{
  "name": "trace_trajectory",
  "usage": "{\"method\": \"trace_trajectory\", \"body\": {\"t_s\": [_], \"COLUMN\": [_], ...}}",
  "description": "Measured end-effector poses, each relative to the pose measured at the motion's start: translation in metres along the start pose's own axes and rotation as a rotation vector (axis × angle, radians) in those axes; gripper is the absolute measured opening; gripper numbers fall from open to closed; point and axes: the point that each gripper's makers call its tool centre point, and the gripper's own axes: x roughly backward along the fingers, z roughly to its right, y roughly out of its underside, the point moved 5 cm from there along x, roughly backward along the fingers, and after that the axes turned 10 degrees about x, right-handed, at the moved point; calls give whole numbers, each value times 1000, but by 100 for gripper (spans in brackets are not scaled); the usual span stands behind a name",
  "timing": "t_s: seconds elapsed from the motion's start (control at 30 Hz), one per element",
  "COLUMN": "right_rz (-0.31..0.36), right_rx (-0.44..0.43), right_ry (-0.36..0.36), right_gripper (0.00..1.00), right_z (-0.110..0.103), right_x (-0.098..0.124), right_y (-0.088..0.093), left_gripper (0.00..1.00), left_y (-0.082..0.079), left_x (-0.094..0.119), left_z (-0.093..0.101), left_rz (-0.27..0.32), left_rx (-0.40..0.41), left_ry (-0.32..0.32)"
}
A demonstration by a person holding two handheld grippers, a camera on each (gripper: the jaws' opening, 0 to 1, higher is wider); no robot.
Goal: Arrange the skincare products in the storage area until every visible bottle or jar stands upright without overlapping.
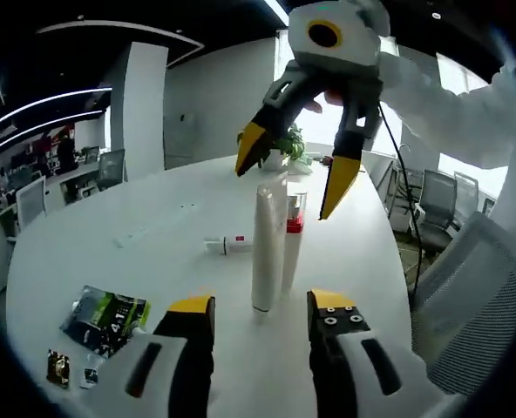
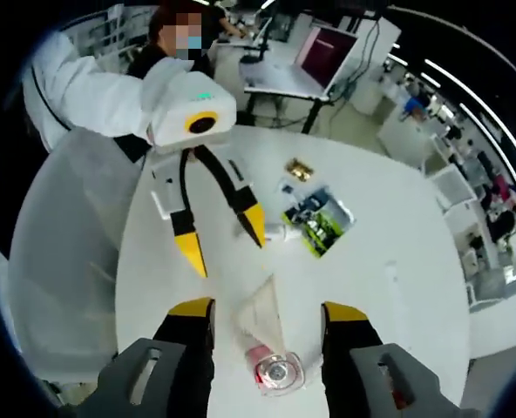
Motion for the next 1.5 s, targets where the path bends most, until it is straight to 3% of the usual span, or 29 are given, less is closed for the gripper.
{"method": "trace_trajectory", "body": {"t_s": [0.2,0.4,0.63,0.87,1.0,1.5], "right_rz": [64,80,104,138,153,183], "right_rx": [-94,-161,-253,-339,-376,-468], "right_ry": [69,142,195,224,221,282], "right_gripper": [57,71,86,100,99,100], "right_z": [-5,-14,-36,-58,-67,-100], "right_x": [11,17,19,22,24,31], "right_y": [3,17,33,38,41,33], "left_gripper": [47,56,66,73,82,97], "left_y": [3,10,15,17,19,24], "left_x": [18,43,65,82,87,104], "left_z": [1,-5,-7,-6,0,14], "left_rz": [-10,-6,-5,8,6,9], "left_rx": [36,88,133,166,159,166], "left_ry": [-40,-118,-142,-158,-160,-157]}}
